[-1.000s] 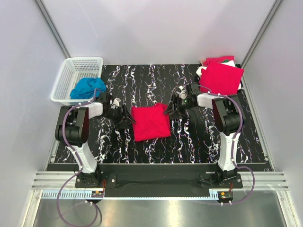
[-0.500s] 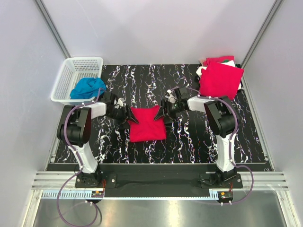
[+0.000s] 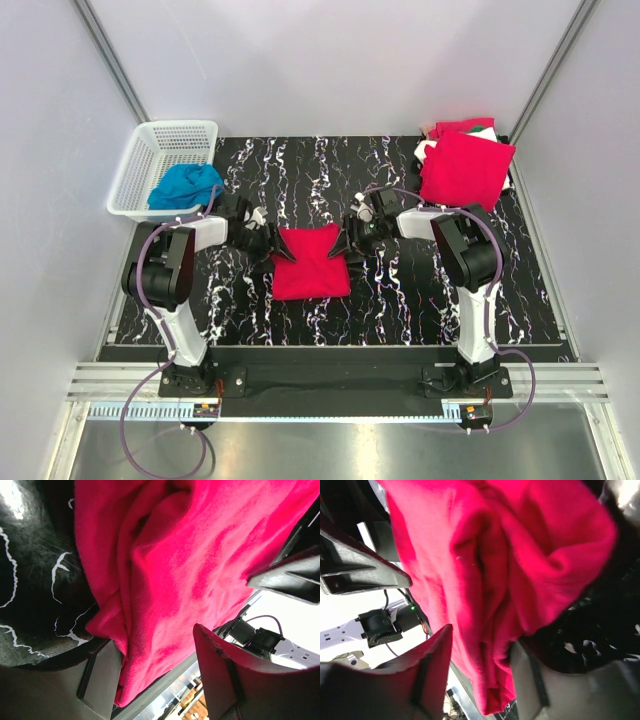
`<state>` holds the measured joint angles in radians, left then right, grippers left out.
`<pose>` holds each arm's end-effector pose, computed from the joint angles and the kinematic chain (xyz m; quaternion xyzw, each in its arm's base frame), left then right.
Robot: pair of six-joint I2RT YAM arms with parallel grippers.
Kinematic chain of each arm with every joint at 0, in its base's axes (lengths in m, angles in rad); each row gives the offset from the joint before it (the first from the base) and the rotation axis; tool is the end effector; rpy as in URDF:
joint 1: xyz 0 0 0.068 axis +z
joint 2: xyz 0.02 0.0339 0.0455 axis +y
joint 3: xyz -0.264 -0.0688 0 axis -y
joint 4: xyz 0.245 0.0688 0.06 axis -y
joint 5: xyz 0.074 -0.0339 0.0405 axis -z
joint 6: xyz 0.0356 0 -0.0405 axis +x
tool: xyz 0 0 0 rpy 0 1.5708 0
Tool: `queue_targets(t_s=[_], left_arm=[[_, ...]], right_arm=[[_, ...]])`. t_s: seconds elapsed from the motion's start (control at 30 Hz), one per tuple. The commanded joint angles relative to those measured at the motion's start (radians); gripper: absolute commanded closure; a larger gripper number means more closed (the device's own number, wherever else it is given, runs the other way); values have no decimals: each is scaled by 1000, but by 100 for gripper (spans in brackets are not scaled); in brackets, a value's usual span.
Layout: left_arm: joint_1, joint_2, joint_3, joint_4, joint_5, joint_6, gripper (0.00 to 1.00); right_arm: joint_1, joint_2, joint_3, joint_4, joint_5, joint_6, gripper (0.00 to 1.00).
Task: Fold and stack the t-shirts
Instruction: Neatly place the folded tshirt to the corner
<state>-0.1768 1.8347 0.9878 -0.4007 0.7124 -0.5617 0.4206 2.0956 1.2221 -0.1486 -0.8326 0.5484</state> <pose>0.3189 -0.0806 0.1288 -0.1219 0.9187 -0.3754 0.0164 0.3605 0.1901 0.1091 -0.0531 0.8856 0.4599 0.0380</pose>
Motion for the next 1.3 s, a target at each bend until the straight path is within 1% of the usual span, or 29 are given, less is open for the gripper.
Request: queue_targets(t_s=[0.0,0.1,0.17,0.27,0.33,0.5,0.87,0.93,1.07,1.13,1.2,1.27], left_arm=[[-9,35,-31,-15,-142,48,38],[-9,46,-29,-15,-139,52,40],[-9,54,-28,-13,-133,54,41],[-10,58,-23,-12,-129,57,40],[-10,58,-21,-9,-126,57,38],[-16,74,-3,-3,-117,45,38],[-55,109,23,11,-114,26,41],[-55,106,22,10,-114,29,41],[-53,95,17,-4,-125,45,41],[-53,94,14,-6,-122,45,41],[-53,92,14,-7,-122,42,42],[-53,89,15,-12,-122,42,42]], right_arm=[[15,44,-62,-65,176,-39,47],[15,47,-75,-40,170,-27,45],[15,52,-78,-23,155,-21,39],[17,50,-95,3,151,-10,35],[17,46,-105,21,148,1,34],[23,60,-96,27,141,8,34],[64,96,-67,24,145,19,35],[64,86,-62,-12,165,9,34],[63,34,-45,-135,289,-47,33],[64,-18,-49,-196,341,-53,33],[63,-80,-61,-219,389,-54,32],[64,-111,-56,-279,440,-64,32]])
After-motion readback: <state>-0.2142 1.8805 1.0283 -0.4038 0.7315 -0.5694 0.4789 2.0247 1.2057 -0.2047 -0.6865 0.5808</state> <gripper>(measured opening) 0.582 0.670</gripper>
